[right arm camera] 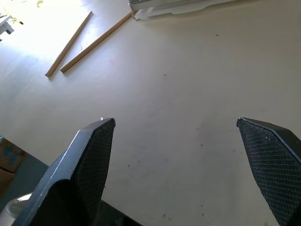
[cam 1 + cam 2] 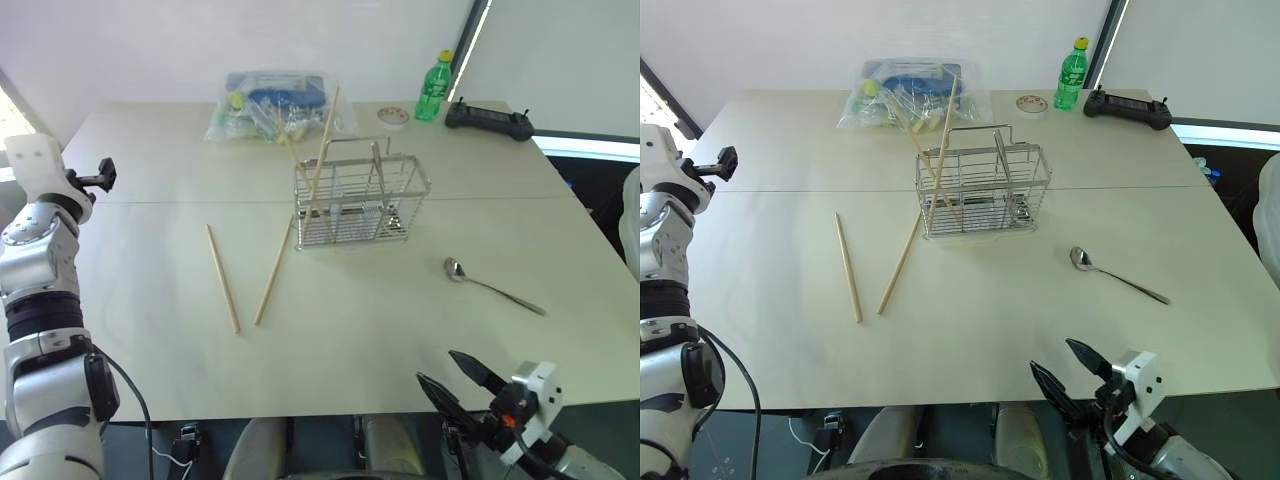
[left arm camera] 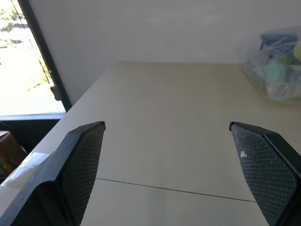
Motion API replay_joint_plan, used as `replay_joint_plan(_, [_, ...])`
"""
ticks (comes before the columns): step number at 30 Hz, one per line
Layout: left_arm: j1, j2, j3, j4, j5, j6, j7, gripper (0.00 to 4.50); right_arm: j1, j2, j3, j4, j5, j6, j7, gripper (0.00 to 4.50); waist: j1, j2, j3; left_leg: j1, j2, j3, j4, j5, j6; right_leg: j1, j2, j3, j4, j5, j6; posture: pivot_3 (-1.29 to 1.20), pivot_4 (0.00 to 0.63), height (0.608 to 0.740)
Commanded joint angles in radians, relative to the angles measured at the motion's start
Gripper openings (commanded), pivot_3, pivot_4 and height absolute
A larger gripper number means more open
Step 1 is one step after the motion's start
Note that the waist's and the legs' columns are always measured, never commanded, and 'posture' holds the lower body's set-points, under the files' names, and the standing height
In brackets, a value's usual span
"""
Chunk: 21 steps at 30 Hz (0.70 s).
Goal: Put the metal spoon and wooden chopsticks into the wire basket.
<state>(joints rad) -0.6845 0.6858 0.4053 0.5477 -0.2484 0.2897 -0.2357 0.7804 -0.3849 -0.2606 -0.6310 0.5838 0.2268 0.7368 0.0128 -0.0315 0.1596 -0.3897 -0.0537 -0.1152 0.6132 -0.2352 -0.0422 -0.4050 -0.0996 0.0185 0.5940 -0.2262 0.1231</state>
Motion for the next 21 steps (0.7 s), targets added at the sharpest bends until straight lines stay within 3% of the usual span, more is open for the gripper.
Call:
replay_joint_plan(1, [-0.025,0.005,0.002,-0.017,0.003,-0.027,0.003,4.48,0.006,-0.008,-0.041,0.073,0.012,-0.073,0.068,4.27,0.0,0.0,0.0,0.0,0.0,0.0,0.0,0.0,0.0,0.0,0.0,0.0,0.0,0.0,0.0,0.0,0.15,0.726])
replay_joint_plan(11, [-0.032,0.0,0.017,-0.025,-0.03,-0.005,-0.028,4.48,-0.091,0.002,-0.069,0.449,-0.024,-0.303,0.252,4.27,-0.002,-0.001,0.0,0.002,0.0,0.001,0.0,0.0,0.0,0.002,0.001,0.0,0.001,0.0,0.0,0.0,0.15,0.726])
replay_joint_plan(21, [-0.026,0.016,0.001,-0.034,-0.013,-0.002,-0.044,4.48,-0.127,-0.023,-0.105,0.576,0.0,-0.372,0.331,4.27,0.0,-0.005,-0.003,0.002,-0.001,0.0,0.0,0.001,0.002,0.003,0.001,0.0,0.001,0.0,0.0,0.0,0.15,0.726])
